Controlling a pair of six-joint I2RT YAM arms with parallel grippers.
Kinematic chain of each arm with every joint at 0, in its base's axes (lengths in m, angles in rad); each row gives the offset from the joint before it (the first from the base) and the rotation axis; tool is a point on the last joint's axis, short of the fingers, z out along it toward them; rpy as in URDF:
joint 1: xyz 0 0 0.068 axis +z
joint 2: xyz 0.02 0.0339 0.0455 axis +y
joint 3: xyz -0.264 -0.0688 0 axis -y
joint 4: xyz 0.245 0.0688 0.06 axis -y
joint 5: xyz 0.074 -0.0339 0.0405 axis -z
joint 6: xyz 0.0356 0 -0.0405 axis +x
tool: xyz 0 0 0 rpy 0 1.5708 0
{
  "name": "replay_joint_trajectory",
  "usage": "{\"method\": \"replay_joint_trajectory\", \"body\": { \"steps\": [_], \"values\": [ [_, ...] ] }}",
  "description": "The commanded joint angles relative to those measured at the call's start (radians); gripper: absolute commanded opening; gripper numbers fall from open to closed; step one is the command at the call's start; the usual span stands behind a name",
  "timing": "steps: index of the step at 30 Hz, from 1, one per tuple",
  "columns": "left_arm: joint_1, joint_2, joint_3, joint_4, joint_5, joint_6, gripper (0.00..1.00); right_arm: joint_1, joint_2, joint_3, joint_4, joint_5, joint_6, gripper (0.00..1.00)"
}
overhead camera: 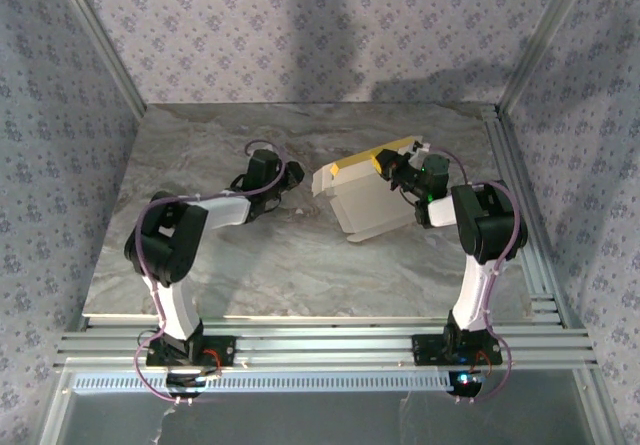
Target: Fold the paper box
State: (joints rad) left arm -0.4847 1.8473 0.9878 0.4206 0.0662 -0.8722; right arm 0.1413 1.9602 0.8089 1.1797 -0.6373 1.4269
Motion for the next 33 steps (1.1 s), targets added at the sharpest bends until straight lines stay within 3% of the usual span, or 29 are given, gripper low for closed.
{"method": "replay_joint_trajectory", "body": {
  "steps": [1, 7, 14, 21, 33],
  "values": [
    [0.006, 0.037, 0.046, 0.083, 0.113, 0.055, 0.22, -0.014, 0.052, -0.01, -0.135, -0.002, -0.03, 0.0],
    [0.029, 0.008, 0.001, 0.087, 0.308, 0.421, 0.24, -0.02, 0.05, 0.031, -0.179, -0.044, -0.023, 0.0],
    [0.025, 0.046, 0.12, -0.074, 0.401, 0.658, 0.24, -0.023, 0.051, 0.059, -0.229, -0.067, -0.038, 0.0],
    [0.012, 0.055, 0.096, -0.005, 0.469, 0.768, 0.23, -0.027, 0.06, 0.068, -0.232, -0.078, -0.031, 0.0],
    [-0.022, 0.086, 0.117, -0.014, 0.47, 0.891, 0.23, -0.029, 0.071, 0.082, -0.23, -0.091, -0.02, 0.0]
  ]
}}
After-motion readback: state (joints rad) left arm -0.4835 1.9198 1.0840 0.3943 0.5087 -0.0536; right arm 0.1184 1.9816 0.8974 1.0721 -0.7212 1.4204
